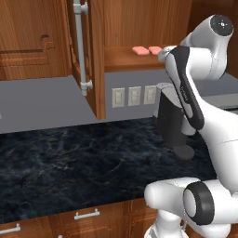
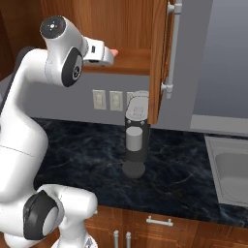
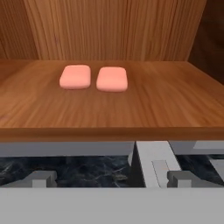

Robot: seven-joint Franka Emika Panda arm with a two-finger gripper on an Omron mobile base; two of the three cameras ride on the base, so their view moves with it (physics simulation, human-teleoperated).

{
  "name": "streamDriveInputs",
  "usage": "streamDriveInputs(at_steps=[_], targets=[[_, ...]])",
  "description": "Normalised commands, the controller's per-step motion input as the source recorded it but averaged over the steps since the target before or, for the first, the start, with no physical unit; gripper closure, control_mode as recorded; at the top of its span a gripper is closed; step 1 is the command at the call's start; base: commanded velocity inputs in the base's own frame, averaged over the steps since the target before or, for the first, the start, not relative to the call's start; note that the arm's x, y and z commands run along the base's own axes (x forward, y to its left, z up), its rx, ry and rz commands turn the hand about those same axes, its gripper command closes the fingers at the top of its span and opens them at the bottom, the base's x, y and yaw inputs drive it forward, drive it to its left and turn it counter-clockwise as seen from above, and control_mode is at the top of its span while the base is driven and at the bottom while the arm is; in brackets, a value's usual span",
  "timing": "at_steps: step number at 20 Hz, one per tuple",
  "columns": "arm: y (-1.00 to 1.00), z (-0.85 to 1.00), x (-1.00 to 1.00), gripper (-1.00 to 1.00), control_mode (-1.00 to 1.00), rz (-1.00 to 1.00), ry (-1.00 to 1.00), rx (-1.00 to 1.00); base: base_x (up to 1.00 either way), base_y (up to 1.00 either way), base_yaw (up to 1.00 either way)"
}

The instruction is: Pick up the bar soap and bar soap from the sink, and place them back in the cabinet, and close the cabinet doors.

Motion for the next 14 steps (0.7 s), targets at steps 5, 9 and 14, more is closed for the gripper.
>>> streamDriveInputs(at_steps=[5, 9, 14], targets=[[0.00, 0.00, -0.12, -1.00, -1.00, 0.00, 0.00, 0.00, 0.00, 0.00, 0.00], [0.00, 0.00, -0.08, -1.00, -1.00, 0.00, 0.00, 0.00, 0.00, 0.00, 0.00], [0.00, 0.00, -0.16, -1.00, -1.00, 0.00, 0.00, 0.00, 0.00, 0.00, 0.00]])
